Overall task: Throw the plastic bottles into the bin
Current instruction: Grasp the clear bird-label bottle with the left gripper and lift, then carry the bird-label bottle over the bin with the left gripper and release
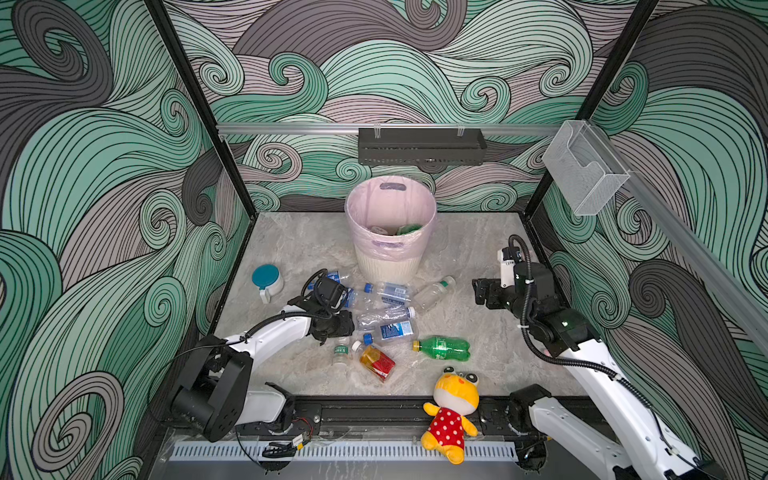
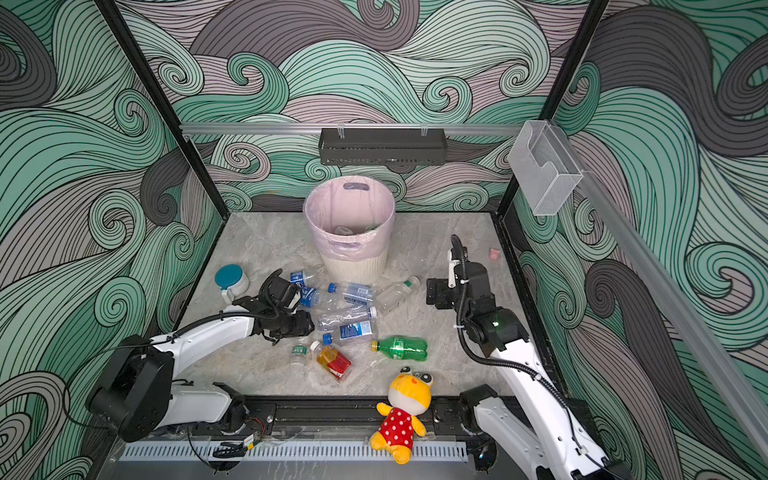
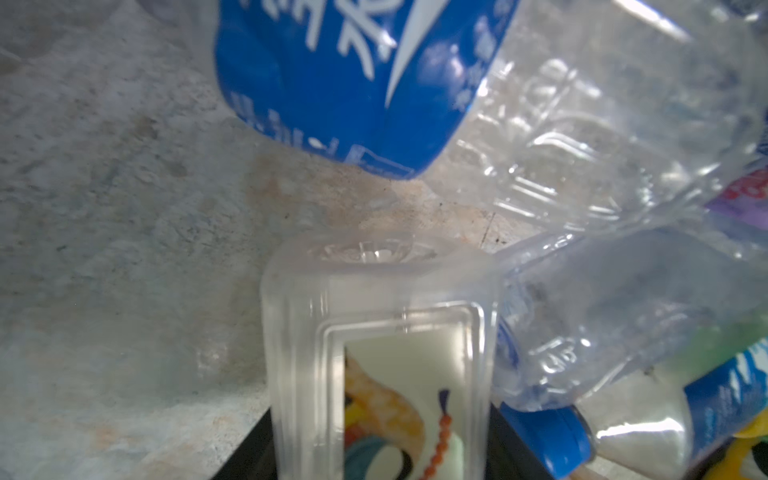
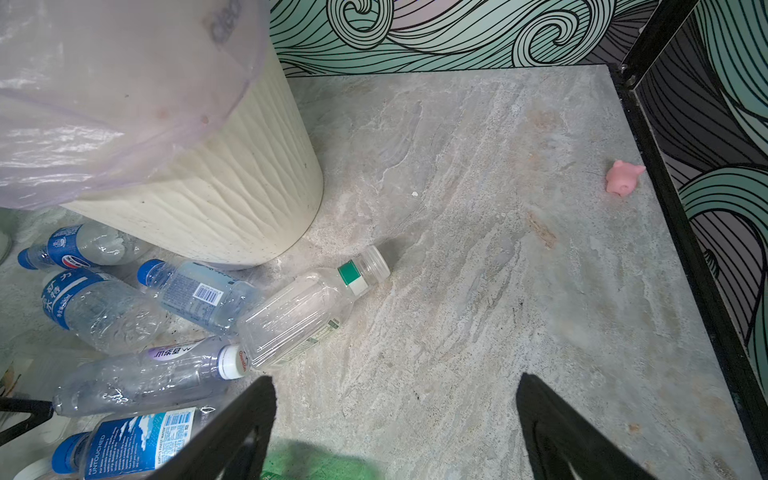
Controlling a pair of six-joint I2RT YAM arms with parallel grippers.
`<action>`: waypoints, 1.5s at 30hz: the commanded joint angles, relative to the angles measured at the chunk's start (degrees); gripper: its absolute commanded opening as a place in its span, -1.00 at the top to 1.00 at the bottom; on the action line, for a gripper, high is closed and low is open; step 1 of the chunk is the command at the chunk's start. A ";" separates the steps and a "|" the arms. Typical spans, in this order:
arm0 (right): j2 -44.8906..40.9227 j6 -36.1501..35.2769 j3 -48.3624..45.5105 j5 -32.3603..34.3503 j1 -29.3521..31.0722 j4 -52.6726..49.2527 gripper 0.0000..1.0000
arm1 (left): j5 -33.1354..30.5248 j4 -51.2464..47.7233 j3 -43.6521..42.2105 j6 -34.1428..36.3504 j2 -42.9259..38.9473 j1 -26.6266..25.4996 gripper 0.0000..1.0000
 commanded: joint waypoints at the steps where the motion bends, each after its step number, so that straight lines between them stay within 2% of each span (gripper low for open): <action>1: 0.10 0.69 -0.25 1.13 -0.33 1.03 -0.81 | -4.59 -1.10 0.50 -0.67 0.49 -0.55 -0.07; 7: 0.10 0.70 -0.59 1.13 -0.42 1.36 -0.81 | -9.21 -5.56 1.56 -2.12 -4.96 -0.57 0.11; 14: 0.33 0.27 -1.88 0.44 -0.42 2.19 -0.82 | -17.76 -12.41 3.55 -5.45 -17.63 -0.55 0.11; 20: 0.02 0.20 -2.91 -1.06 -0.42 3.00 -0.82 | -24.28 -16.21 4.54 -4.60 -30.07 -0.33 0.05; 26: -1.20 0.00 -4.54 -3.27 -0.42 4.94 -0.82 | -25.14 -20.68 8.38 -2.78 -35.67 -0.11 0.03; 28: -1.31 -0.17 -4.63 -4.33 -0.42 4.84 -0.82 | -22.57 -20.43 11.12 -1.28 -35.52 -0.11 0.03; 32: -1.66 -0.44 -4.76 -5.49 -0.33 4.55 -0.81 | -14.63 -17.04 26.88 4.15 -27.70 -0.17 0.04; 35: -2.55 -0.60 -4.98 -8.30 -0.33 4.73 -0.82 | -10.80 -14.17 43.96 9.76 -14.59 -0.15 0.01; 38: -3.80 -1.14 -5.42 -12.56 -0.16 5.09 -0.84 | -5.31 -13.79 64.34 12.05 2.13 -0.14 0.00; 40: -4.35 -1.05 -5.42 -13.54 0.01 4.14 -0.84 | -1.60 -19.01 80.06 11.95 14.64 -0.19 -0.20; 41: -4.53 -1.26 -5.21 -14.16 0.12 3.29 -0.84 | 0.61 -23.61 88.95 12.99 20.46 -0.11 -0.46; 42: -4.63 -1.69 -4.92 -14.68 0.26 1.69 -0.84 | 0.79 -28.54 96.86 12.66 25.32 -0.19 -0.61; 44: -4.89 -2.58 -4.72 -14.85 0.50 -0.40 -0.84 | 1.52 -35.40 105.64 12.94 30.17 -0.19 -0.72; 45: -4.96 -2.85 -4.72 -14.75 0.76 -1.18 -0.84 | 1.17 -36.97 105.77 12.95 30.16 -0.19 -0.74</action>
